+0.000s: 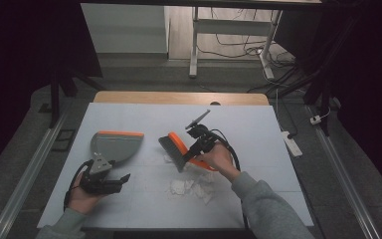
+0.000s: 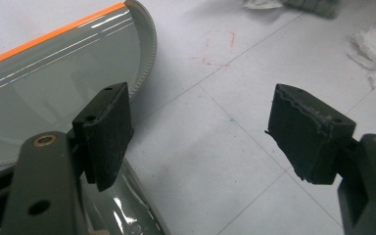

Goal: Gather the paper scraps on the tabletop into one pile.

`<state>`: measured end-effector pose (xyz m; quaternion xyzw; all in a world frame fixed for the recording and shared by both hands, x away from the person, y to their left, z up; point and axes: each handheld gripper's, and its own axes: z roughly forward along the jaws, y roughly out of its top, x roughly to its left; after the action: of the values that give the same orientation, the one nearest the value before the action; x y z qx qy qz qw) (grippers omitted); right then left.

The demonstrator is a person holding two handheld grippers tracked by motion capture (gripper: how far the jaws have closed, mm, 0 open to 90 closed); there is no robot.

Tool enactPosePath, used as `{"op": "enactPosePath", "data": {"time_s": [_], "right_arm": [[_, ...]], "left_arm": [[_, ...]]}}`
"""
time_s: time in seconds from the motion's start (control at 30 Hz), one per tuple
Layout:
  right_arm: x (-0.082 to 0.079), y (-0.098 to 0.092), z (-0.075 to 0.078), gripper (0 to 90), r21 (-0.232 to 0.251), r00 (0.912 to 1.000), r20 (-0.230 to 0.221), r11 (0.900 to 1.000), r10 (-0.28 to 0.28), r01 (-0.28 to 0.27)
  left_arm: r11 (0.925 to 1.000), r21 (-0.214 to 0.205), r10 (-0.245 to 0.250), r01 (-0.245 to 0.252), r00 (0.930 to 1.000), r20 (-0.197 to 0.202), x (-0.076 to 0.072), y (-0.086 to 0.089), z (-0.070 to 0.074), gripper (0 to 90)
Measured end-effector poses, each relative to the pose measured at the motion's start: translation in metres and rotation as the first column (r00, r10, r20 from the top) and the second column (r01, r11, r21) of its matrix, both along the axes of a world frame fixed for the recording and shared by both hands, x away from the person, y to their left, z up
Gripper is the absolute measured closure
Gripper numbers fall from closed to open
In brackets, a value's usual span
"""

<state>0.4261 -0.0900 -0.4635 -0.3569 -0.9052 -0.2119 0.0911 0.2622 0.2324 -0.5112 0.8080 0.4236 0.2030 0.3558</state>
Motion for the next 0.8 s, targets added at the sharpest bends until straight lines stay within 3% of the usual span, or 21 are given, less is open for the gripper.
{"op": "enactPosePath", "data": {"time_s": [0.1,0.27,0.47,0.57,0.8], "right_arm": [[-0.004,-0.009,0.010,71.1,-0.007,0.9996,0.026,1.0000,-0.004,0.004],[-0.015,-0.016,0.034,71.1,0.059,0.9972,0.074,0.9981,0.011,-0.015],[-0.025,-0.017,0.055,71.1,0.129,0.9863,0.165,0.9910,0.015,-0.037],[-0.023,-0.008,0.050,71.1,0.141,0.9860,0.166,0.9894,0.013,-0.036],[-0.009,0.035,0.017,71.1,0.155,0.9946,0.095,0.9862,0.043,-0.058]], "left_arm": [[1.0000,0.002,-0.001,0.001,1.0000,0.000,0.000,0.000,0.000,25.1],[1.0000,0.003,-0.001,0.001,1.0000,-0.001,0.000,-0.001,0.000,25.1],[1.0000,0.009,-0.002,0.002,1.0000,0.000,0.000,-0.003,0.000,25.1],[0.9999,0.011,-0.003,0.003,1.0000,-0.001,0.000,-0.003,0.000,25.1],[0.9999,0.014,-0.002,0.002,1.0000,0.000,-0.001,-0.003,0.000,25.1]]}}
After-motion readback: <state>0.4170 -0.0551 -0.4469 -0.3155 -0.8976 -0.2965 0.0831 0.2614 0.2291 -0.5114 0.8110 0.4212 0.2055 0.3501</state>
